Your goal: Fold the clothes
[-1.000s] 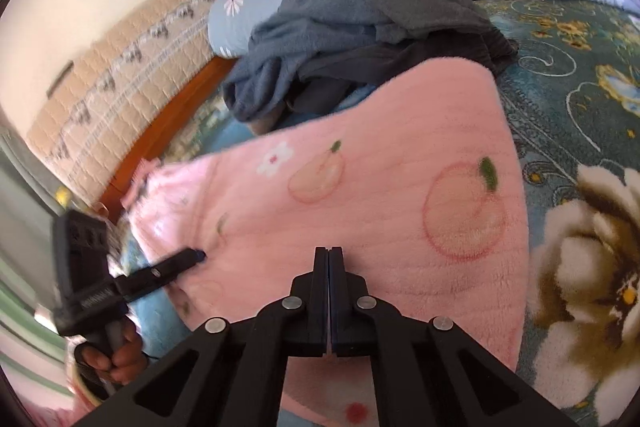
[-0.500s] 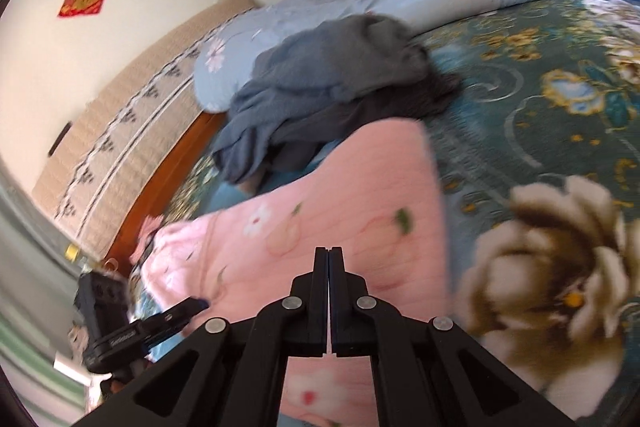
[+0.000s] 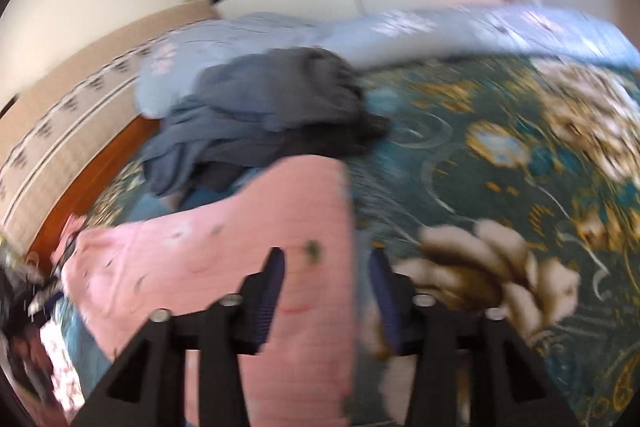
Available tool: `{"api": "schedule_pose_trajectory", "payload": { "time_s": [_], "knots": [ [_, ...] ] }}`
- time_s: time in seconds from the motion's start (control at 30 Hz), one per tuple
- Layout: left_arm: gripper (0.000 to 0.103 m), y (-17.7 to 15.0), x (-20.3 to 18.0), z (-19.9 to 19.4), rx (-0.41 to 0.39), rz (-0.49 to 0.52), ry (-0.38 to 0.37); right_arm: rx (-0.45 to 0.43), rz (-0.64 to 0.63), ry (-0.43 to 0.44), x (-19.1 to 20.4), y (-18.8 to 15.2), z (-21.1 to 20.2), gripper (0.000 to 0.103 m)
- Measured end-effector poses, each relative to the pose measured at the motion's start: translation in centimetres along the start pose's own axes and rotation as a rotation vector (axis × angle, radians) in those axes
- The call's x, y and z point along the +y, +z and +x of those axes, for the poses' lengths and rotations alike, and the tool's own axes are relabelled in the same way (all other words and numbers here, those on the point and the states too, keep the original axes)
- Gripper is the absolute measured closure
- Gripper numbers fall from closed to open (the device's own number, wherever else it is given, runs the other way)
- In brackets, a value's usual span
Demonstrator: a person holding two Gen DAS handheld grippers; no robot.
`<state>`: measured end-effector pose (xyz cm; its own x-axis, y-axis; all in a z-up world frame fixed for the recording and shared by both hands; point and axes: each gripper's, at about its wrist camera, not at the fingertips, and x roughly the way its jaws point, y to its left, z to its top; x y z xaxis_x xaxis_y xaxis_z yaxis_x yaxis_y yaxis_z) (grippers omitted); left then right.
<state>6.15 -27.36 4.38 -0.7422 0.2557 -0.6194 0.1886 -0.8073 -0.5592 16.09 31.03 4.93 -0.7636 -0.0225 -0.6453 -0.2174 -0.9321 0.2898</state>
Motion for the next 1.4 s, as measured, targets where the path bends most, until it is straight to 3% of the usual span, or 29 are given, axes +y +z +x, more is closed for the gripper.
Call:
{"api": "schedule_pose_trajectory", "payload": {
  "time_s": [0.1,0.13,0.23,0.37,0.4,0.43,0.47,0.57,0.7,0.8,0.93,1.03,1.13,1.27,1.4],
  "knots": [
    [0.042,2.6,4.1,1.8,0.016,-0.144,0.084,0.032,-0.041,0.023,1.0,-0.4,0.7,0.053],
    [0.042,3.2,5.1,2.7,0.042,-0.190,0.080,0.045,-0.043,0.025,1.1,-0.6,0.9,0.053],
    [0.042,3.9,6.7,5.3,0.111,-0.287,-0.029,0.052,-0.033,0.018,1.1,-0.9,1.1,0.053],
    [0.044,4.0,7.1,7.2,0.115,-0.344,-0.047,0.060,-0.010,0.019,0.7,-0.9,1.5,0.053],
    [0.048,4.1,7.0,7.1,0.103,-0.350,-0.053,0.062,-0.006,0.022,0.6,-0.9,1.5,0.053],
    [0.062,4.2,6.9,7.1,0.100,-0.354,-0.054,0.063,-0.003,0.025,0.5,-0.9,1.5,0.053],
    [0.068,4.4,6.8,7.2,0.100,-0.357,-0.050,0.064,-0.002,0.029,0.4,-0.8,1.5,0.053],
    [0.075,5.0,5.2,6.7,0.111,-0.339,-0.010,0.065,-0.002,0.042,0.5,-0.9,1.5,0.053],
    [0.076,6.6,-0.4,3.7,0.064,-0.199,-0.030,0.025,-0.013,0.042,0.7,-0.7,0.7,0.053],
    [0.077,7.1,-7.8,0.3,0.011,-0.016,-0.070,0.003,-0.009,0.037,0.6,-0.6,0.3,0.053],
    [0.077,5.3,-17.4,-4.0,-0.067,0.192,-0.218,-0.022,0.029,0.033,0.0,-0.4,-0.2,0.053],
    [0.077,1.4,-25.2,-6.0,-0.097,0.389,-0.305,-0.034,0.060,0.033,-0.6,-0.2,-0.4,0.053],
    [0.076,-3.8,-30.4,-6.1,-0.063,0.532,-0.368,-0.051,0.092,0.024,-1.3,0.0,-0.8,0.053],
    [0.076,-11.3,-33.6,-4.3,0.016,0.678,-0.390,-0.069,0.139,0.001,-2.5,0.1,-1.3,0.053],
    [0.076,-18.0,-33.8,-1.9,0.106,0.768,-0.344,-0.066,0.217,-0.026,-4.1,0.3,-1.3,0.053]
  ]
}}
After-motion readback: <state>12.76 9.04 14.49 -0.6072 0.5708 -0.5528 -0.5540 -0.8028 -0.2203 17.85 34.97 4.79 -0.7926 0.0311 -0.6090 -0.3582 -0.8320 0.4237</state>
